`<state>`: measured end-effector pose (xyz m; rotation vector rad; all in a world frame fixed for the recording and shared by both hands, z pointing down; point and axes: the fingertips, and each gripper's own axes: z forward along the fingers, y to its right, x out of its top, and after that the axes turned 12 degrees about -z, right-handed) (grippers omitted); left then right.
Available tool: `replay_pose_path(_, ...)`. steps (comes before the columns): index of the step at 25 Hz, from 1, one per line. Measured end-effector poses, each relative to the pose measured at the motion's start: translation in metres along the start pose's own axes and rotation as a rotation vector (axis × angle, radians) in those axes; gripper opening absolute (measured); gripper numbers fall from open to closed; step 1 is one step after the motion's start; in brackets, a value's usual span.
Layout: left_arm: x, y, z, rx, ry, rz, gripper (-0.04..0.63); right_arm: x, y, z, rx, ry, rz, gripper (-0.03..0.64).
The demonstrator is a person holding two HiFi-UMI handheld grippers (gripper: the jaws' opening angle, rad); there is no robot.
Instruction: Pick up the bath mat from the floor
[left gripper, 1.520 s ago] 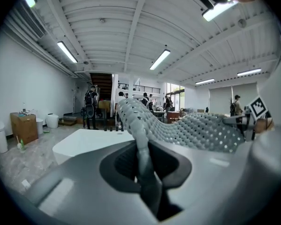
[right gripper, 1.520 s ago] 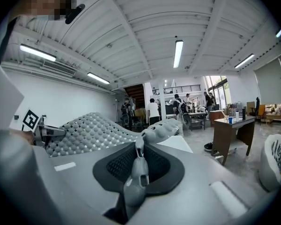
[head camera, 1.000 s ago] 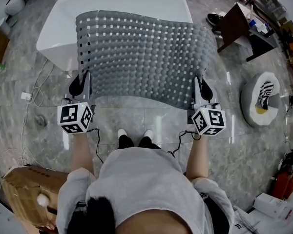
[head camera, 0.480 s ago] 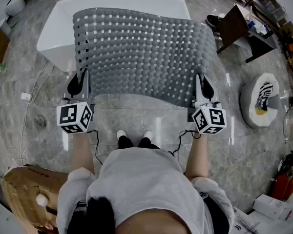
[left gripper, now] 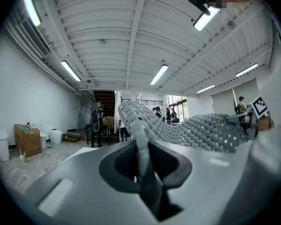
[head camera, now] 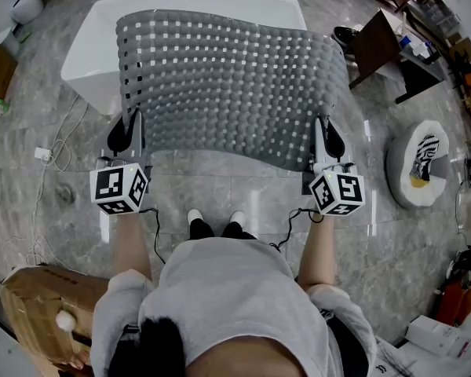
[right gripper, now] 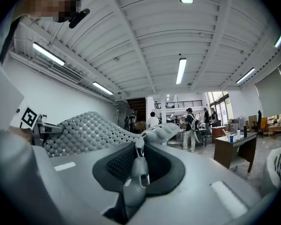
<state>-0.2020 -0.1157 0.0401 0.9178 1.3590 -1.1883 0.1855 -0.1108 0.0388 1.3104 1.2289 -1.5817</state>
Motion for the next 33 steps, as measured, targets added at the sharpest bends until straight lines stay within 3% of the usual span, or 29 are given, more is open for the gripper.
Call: replay_pose_path(33, 0.017, -0.014, -0.016, 0.013, 0.051, -0.008, 0.054, 0.016, -0.01, -0.004, -0.004, 0.047, 0.013, 0.055)
